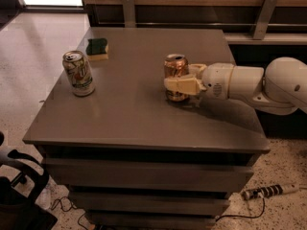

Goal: Place orange can upright

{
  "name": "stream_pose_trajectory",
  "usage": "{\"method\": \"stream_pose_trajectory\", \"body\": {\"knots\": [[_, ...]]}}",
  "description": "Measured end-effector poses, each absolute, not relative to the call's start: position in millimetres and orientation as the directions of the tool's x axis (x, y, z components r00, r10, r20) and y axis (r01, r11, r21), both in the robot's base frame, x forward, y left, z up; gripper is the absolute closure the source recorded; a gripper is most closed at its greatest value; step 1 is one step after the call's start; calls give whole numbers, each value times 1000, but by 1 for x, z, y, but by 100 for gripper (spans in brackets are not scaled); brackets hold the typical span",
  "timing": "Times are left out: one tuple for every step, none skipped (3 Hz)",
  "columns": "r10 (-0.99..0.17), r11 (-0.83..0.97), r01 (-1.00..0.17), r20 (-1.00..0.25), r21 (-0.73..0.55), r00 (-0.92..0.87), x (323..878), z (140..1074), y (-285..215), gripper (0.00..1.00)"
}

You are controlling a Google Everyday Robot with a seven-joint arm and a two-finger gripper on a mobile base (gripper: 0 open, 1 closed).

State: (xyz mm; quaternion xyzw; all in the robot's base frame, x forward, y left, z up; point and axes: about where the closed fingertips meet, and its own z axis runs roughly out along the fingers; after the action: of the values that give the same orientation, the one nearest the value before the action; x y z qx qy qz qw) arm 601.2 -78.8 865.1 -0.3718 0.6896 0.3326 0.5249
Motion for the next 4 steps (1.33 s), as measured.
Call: {"method": "stream_pose_trajectory", "body": {"knots": [[-143,504,-860,-974,81,-175,603,861,-81,100],[-143,504,-860,-974,81,-175,603,861,-81,100],[-144,500,-863,-974,81,-175,602,862,-78,81],[-145,496,-865,-974,81,-174,602,862,-76,57]]}}
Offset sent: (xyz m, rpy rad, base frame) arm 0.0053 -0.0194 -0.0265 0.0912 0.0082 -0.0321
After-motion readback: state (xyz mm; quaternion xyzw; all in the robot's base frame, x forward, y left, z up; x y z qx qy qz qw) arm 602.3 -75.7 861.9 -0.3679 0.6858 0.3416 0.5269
